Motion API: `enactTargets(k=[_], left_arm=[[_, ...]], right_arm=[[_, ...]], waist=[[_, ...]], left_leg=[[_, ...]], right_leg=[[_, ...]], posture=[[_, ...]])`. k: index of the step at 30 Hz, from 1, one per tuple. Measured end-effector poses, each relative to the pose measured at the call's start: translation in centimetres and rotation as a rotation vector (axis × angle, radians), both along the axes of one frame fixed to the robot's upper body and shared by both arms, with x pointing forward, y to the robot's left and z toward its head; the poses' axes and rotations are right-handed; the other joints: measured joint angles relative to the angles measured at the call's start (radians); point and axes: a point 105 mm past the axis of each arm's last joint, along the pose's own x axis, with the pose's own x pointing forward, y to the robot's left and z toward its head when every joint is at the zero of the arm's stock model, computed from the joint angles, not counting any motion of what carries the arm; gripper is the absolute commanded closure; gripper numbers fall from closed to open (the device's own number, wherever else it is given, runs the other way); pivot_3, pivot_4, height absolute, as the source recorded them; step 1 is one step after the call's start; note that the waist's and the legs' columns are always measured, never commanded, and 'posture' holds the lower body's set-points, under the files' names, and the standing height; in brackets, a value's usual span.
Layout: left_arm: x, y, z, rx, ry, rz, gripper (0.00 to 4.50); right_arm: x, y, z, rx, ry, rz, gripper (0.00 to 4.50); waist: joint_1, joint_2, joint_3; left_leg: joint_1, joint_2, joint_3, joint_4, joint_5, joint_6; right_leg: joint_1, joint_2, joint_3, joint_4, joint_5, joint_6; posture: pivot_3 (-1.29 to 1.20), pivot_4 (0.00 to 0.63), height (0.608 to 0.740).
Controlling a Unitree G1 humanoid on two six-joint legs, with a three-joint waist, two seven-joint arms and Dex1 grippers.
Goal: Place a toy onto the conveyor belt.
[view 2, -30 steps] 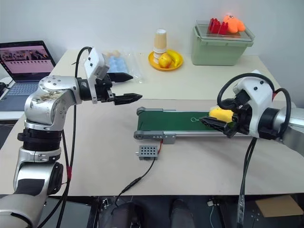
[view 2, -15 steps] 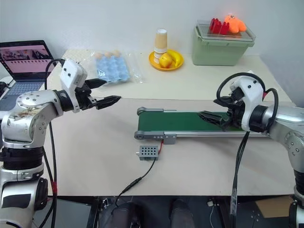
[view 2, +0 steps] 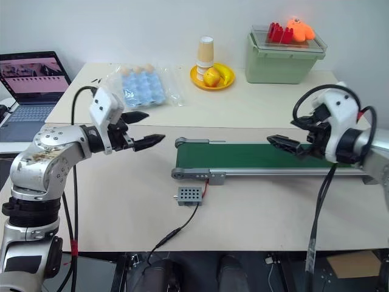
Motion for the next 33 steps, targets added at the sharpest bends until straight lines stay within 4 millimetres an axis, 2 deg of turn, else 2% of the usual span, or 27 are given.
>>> enactTargets(k=[5,9,24,33], left_arm=[[-0.5,-1.4,1.2,0.008,-0.039,-0.088,0.04],[-0.5,-1.9,0.7,0.024,-0.039,-0.120,0.04],[0.1,-1.8,1.4,0.015,-0.070,-0.115,0.04],[1.6,0.0,1.7,-0.034,-0.072,0.012,0.04]], right_arm=[[-0.7,0.6,0.8,0.050,0.014,0.033,0.00],[-1.3,1.1,2.4,0.072,-0.027,0.051,0.00],[-1.3,1.4,3.2,0.086,-0.045,0.047,0.00],[-0.8,2.1,3.6,0.100,-0.049,0.073,0.00]], waist=[[-0.001,0.000,0.000],[-0.003,0.000,0.000],[-0.001,0.000,0.000],[-0.001,0.000,0.000]], left_leg=[[0.002,0.000,0.000,0.000,0.000,0.000],[0.001,0.000,0.000,0.000,0.000,0.000],[0.001,0.000,0.000,0.000,0.000,0.000],[0.001,0.000,0.000,0.000,0.000,0.000]], right_leg=[[0.000,0.000,0.002,-0.001,0.000,0.000],[0.000,0.000,0.002,0.000,0.000,-0.001],[0.000,0.000,0.001,-0.001,0.000,-0.001],[0.000,0.000,0.001,0.000,0.000,-0.001]], posture=[[0.00,0.150,0.734],[0.00,0.150,0.734],[0.00,0.150,0.734],[0.00,0.150,0.734]])
